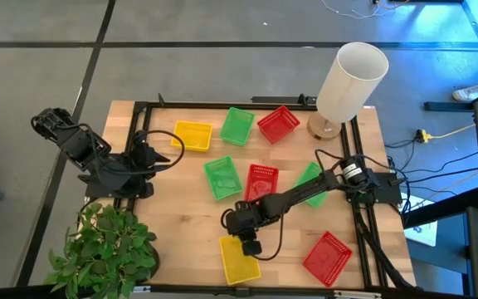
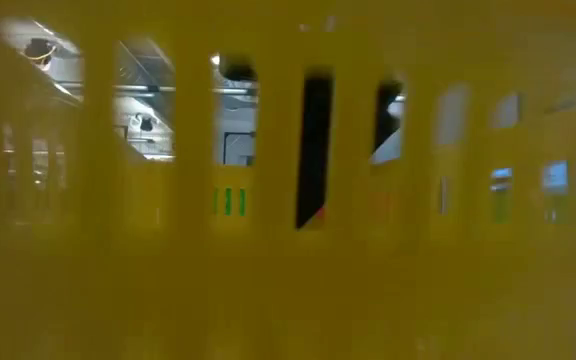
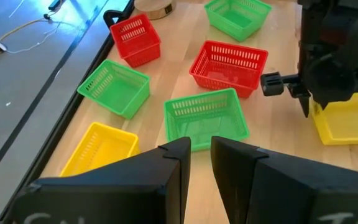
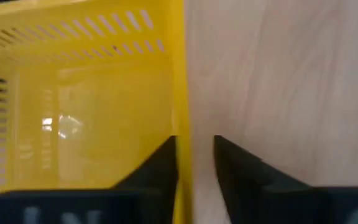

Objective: Stack baskets by color
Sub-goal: Stack the bottom yellow bin on top of the top yellow bins

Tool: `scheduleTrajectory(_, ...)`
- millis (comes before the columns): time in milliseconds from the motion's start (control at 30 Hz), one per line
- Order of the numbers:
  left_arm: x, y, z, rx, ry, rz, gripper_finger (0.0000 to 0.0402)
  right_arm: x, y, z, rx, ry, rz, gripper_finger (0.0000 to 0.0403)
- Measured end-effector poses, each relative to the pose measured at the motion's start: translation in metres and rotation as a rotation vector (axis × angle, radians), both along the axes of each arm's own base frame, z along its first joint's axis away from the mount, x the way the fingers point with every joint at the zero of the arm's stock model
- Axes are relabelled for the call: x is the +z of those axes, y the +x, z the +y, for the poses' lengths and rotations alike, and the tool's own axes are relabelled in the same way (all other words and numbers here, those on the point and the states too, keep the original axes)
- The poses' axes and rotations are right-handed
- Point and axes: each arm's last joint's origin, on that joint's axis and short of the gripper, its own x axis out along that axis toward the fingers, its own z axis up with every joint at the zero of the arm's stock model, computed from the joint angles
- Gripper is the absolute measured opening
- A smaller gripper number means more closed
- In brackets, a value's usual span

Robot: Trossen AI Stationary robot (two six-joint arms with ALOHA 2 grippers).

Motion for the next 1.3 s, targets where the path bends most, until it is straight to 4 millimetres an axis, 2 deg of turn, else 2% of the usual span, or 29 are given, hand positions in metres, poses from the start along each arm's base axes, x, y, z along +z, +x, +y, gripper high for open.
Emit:
scheduleTrajectory(67,0.000,0.000,0.000,0.000,0.000,0.000,0.0055,0.000,0.002,-0.002,-0.039,0.019,-0.003,0.0027)
scheduleTrajectory(100,0.000,0.000,0.000,0.000,0.000,0.000,0.0055,0.001,0.003,-0.003,-0.064,0.035,-0.004,0.0015)
scheduleTrajectory(200,0.000,0.000,0.000,0.001,-0.001,0.000,0.0055,0.004,0.008,-0.008,-0.161,0.070,0.001,0.0007)
scheduleTrajectory(300,0.000,0.000,0.000,0.001,-0.001,0.000,0.0055,0.018,0.016,-0.013,-0.202,0.091,-0.020,0.0004)
scheduleTrajectory(433,0.000,0.000,0.000,0.001,-0.001,0.000,0.0055,0.054,0.030,-0.024,-0.246,0.111,-0.045,0.0002)
scheduleTrajectory(567,0.000,0.000,0.000,-0.001,0.002,0.001,0.0055,0.098,0.043,-0.041,-0.289,0.131,-0.101,0.0002)
scheduleTrajectory(667,0.000,0.000,0.000,-0.003,0.005,0.001,0.0055,0.129,0.044,-0.054,-0.382,0.086,-0.133,0.0001)
scheduleTrajectory(800,0.000,0.000,0.000,-0.019,0.029,0.009,0.0055,0.155,0.041,-0.079,-0.597,0.018,-0.133,0.0001)
scheduleTrajectory(967,0.003,-0.005,0.004,-0.028,0.036,-0.006,0.0055,0.179,0.044,-0.119,-0.895,-0.023,-0.256,0.0001)
scheduleTrajectory(1133,0.004,-0.008,0.006,-0.023,0.036,-0.020,0.0055,0.181,0.046,-0.164,-1.046,-0.078,-0.298,0.0000)
scheduleTrajectory(1300,0.008,-0.016,0.012,0.004,0.036,-0.060,0.0055,0.179,0.051,-0.209,-1.079,-0.028,-0.328,0.0000)
